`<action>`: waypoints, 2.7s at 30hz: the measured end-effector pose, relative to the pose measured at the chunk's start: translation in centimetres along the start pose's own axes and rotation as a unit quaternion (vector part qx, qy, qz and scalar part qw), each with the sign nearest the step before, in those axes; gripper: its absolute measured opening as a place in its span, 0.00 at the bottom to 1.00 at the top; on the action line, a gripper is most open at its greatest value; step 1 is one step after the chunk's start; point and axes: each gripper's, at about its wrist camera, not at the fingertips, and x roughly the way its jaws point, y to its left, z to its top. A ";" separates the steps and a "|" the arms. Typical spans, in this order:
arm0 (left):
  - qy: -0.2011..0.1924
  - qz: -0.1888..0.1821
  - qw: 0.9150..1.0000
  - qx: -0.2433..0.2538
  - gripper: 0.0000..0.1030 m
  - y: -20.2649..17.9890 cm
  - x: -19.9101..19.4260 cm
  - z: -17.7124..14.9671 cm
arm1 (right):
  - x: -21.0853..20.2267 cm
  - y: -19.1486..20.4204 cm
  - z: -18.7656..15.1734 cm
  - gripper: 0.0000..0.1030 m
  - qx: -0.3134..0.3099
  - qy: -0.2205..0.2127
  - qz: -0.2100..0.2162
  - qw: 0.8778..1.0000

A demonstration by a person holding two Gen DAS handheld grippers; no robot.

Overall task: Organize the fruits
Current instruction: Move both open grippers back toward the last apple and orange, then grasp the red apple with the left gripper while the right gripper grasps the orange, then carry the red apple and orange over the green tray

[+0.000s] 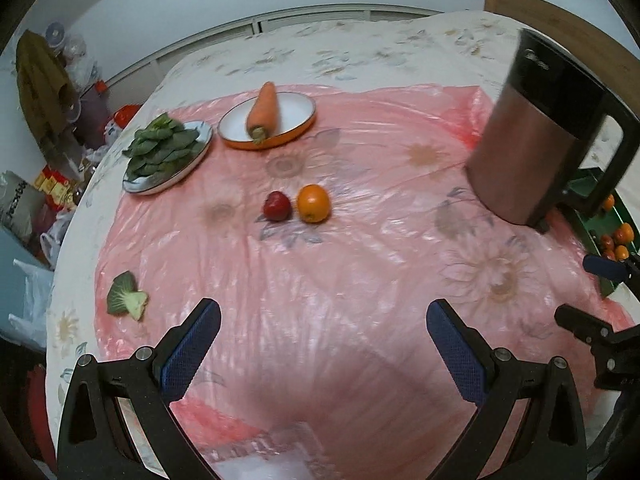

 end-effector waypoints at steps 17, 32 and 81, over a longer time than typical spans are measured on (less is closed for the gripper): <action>0.020 -0.076 0.991 0.112 0.52 6.9 6.9 5.2 | 8.5 7.6 9.5 0.85 -0.175 -0.009 0.132 0.976; 0.061 -0.128 0.966 0.218 0.36 5.7 13.6 8.2 | 16.1 11.1 14.6 0.85 -0.235 -0.014 0.159 0.959; 0.063 -0.122 0.982 0.132 0.27 7.9 13.4 8.5 | 15.7 7.3 12.5 0.52 -0.176 0.004 0.140 0.974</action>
